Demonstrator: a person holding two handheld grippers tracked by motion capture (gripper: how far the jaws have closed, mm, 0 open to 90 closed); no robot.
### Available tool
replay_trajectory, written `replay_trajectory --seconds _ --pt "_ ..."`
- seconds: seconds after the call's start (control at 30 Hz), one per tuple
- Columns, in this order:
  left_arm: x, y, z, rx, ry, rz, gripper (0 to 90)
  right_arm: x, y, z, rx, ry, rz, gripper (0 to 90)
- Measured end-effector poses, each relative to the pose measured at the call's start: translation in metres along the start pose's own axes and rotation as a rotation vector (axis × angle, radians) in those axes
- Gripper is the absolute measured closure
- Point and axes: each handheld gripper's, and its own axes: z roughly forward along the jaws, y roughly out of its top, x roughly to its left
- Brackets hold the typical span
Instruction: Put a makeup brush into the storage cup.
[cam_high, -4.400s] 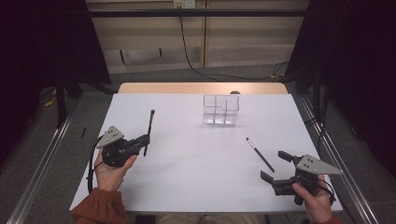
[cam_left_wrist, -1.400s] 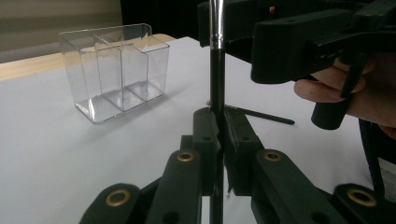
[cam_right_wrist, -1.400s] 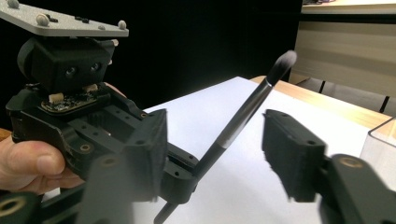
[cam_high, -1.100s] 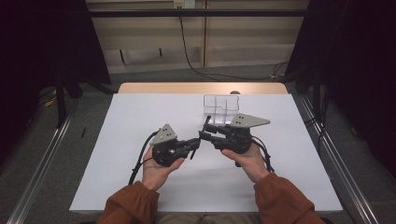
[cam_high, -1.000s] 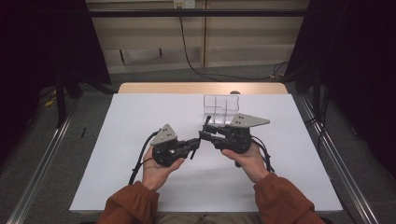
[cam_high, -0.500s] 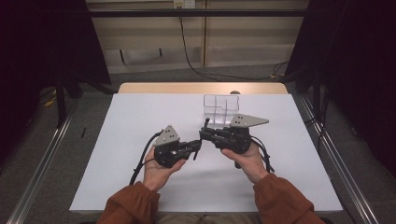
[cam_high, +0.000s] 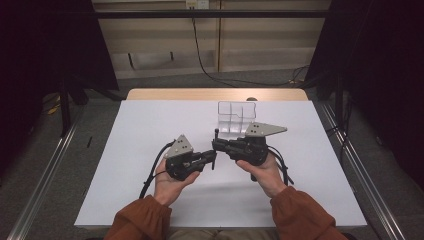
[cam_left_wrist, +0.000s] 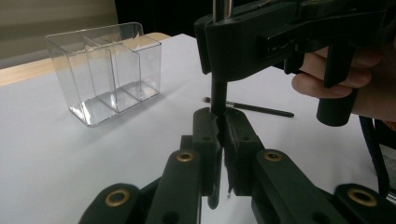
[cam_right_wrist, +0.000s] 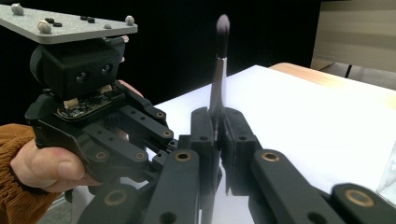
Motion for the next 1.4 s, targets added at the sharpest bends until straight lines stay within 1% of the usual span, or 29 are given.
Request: replay_trajectory --seconds 0.03,0.27,0.37,0.4,0.43,0.47,0.5,0.53,0.57,0.6,0.63,0.67,0.7,0.77,0.8,0.83,0.87,0.93,1.0,1.03,1.07,1.1,1.13,1.2,1.23,1.27,1.33,1.37,1.4 --pt "0.0 0.0 0.0 -0.002 -0.008 -0.01 84.1 0.0 0.0 0.0 0.0 0.001 0.0 83.8" --pt "0.002 0.0 0.0 -0.009 -0.008 -0.021 82.6 0.001 0.001 0.0 -0.002 -0.004 -0.008 83.8" --pt "0.002 -0.001 0.0 -0.013 -0.006 -0.028 77.3 0.002 0.001 0.0 -0.003 -0.002 -0.009 83.8" --pt "0.002 -0.001 0.0 -0.013 -0.004 -0.024 77.3 0.002 0.001 0.0 -0.003 0.001 -0.01 83.8" --pt "0.002 -0.001 -0.001 -0.015 0.002 -0.021 73.8 0.002 0.001 0.0 -0.005 -0.003 -0.011 83.8" --pt "0.002 -0.001 -0.001 -0.017 0.008 -0.022 73.8 0.002 0.001 0.0 -0.005 -0.003 -0.011 83.8" --pt "0.002 -0.001 -0.001 -0.016 0.015 -0.024 70.5 0.002 0.001 0.0 -0.005 -0.003 -0.01 83.8" --pt "0.003 -0.001 -0.001 -0.017 0.018 -0.027 63.9 0.002 0.001 -0.001 -0.005 -0.004 -0.012 83.8" --pt "0.003 -0.001 -0.001 -0.014 0.024 -0.027 63.9 0.002 0.001 -0.001 -0.005 -0.004 -0.012 83.8" --pt "0.003 -0.001 -0.001 -0.017 0.031 -0.028 60.3 0.001 0.001 -0.001 -0.006 -0.005 -0.014 83.8" --pt "0.003 -0.001 -0.001 -0.018 0.043 -0.025 60.3 0.001 0.001 -0.001 -0.006 -0.005 -0.014 83.8" --pt "0.004 -0.001 -0.001 -0.016 0.057 -0.013 57.2 0.001 0.002 -0.002 -0.005 -0.009 -0.017 83.8" --pt "0.004 -0.001 -0.001 -0.016 0.068 -0.01 53.1 0.001 0.002 -0.002 -0.003 -0.015 -0.024 83.9" --pt "0.006 -0.001 0.0 -0.012 0.075 -0.023 45.5 0.0 0.002 -0.003 -0.003 -0.014 -0.021 83.8" --pt "0.007 -0.001 -0.001 -0.009 0.094 -0.017 39.4 0.0 0.003 -0.003 -0.002 -0.019 -0.025 83.8" --pt "0.007 -0.001 -0.001 -0.009 0.094 -0.017 36.3 0.0 0.003 -0.003 -0.002 -0.019 -0.025 83.8" --pt "0.007 -0.001 -0.001 -0.006 0.107 -0.018 35.1 -0.001 0.003 -0.004 -0.005 -0.02 -0.022 83.8" --pt "0.007 -0.001 -0.001 0.011 0.146 0.0 33.9 -0.001 0.003 -0.004 -0.004 -0.022 -0.022 83.8" --pt "0.009 -0.001 -0.001 0.024 0.163 -0.008 27.0 -0.002 0.003 -0.005 -0.005 -0.024 -0.024 83.8" --pt "0.009 -0.001 -0.001 0.022 0.165 -0.009 24.6 -0.002 0.003 -0.005 -0.006 -0.025 -0.023 83.8" --pt "0.009 -0.001 -0.002 0.018 0.176 -0.008 24.6 -0.002 0.003 -0.005 -0.006 -0.025 -0.023 83.8" --pt "0.009 0.0 -0.002 0.011 0.191 -0.01 19.4 -0.002 0.003 -0.005 -0.004 -0.024 -0.024 83.8" --pt "0.01 0.0 -0.004 0.007 0.187 -0.021 11.1 -0.002 0.003 -0.005 -0.001 -0.023 -0.025 83.9" --pt "0.011 0.0 -0.005 0.001 0.183 -0.028 10.6 -0.002 0.003 -0.005 0.0 -0.023 -0.026 83.8" --pt "0.012 0.0 -0.007 0.003 0.189 -0.028 8.7 -0.002 0.003 -0.005 0.003 -0.025 -0.027 83.8" --pt "0.013 0.001 -0.009 0.001 0.182 -0.032 5.3 -0.002 0.003 -0.006 0.003 -0.026 -0.027 83.8" --pt "0.014 0.001 -0.013 -0.003 0.173 -0.029 3.6 -0.003 0.003 -0.007 -0.001 -0.03 -0.027 83.9" --pt "0.015 0.001 -0.015 -0.006 0.164 -0.031 3.6 -0.003 0.003 -0.007 -0.001 -0.03 -0.027 83.9" --pt "0.017 0.0 -0.019 -0.015 0.141 -0.041 2.6 -0.003 0.003 -0.007 -0.003 -0.031 -0.023 83.8"
